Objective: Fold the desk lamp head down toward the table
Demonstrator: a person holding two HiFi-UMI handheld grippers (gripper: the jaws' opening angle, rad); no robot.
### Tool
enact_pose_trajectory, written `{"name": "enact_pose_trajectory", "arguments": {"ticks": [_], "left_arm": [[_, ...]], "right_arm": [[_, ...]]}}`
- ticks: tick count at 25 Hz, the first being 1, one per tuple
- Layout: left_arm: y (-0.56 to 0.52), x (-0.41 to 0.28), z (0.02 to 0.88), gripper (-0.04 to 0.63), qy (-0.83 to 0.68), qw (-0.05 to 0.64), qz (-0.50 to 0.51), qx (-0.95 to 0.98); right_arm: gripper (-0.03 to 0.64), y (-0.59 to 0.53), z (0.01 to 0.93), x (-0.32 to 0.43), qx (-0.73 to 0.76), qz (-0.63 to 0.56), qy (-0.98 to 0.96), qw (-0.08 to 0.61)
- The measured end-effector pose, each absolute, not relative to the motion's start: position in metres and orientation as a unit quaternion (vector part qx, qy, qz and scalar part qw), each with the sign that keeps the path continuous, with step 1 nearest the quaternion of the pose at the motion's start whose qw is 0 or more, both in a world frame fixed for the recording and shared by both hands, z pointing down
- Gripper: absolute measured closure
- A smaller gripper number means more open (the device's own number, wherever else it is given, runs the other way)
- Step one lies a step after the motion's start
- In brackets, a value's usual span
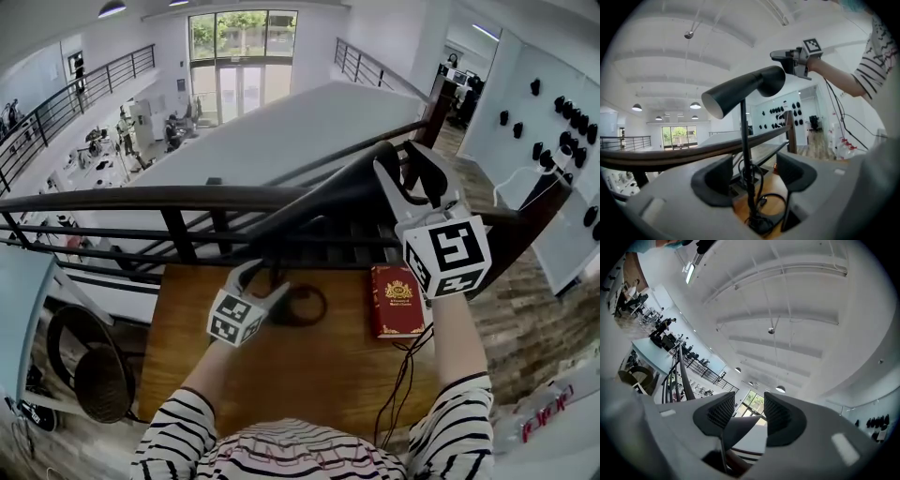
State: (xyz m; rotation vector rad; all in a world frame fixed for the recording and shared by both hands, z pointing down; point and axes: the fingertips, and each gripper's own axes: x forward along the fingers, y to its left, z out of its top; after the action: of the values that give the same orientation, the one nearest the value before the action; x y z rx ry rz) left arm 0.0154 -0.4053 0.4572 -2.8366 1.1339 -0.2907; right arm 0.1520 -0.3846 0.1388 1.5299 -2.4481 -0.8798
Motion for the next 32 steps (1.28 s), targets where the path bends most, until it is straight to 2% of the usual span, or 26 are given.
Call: {"name": "enact_pose_trajectory", "arguments": {"ticks": [11,18,21,32], "left_arm": [[-0.425,0.036,0.474,0.291,0.339,0.001,-0.104,-0.935],[-0.428,0.043,0.48,0.285,0.33,-0.008,-0.101,-0.939],[-0.431,0.049,0.482,0.284,0.328,-0.01,-0.099,-0.939],[-0.432,0.054,0.48,0.269,0.32,-0.024,-0.085,-0.943]], "right_arm": [[0.408,-0.429,0.149,0.16,0.517,-0.274,-0.805,0.095],[0.43,-0.43,0.153,0.161,0.511,-0.281,-0.806,0.097],[0.461,-0.435,0.163,0.17,0.514,-0.275,-0.806,0.105],[0.463,-0.44,0.185,0.195,0.536,-0.237,-0.806,0.077]]}}
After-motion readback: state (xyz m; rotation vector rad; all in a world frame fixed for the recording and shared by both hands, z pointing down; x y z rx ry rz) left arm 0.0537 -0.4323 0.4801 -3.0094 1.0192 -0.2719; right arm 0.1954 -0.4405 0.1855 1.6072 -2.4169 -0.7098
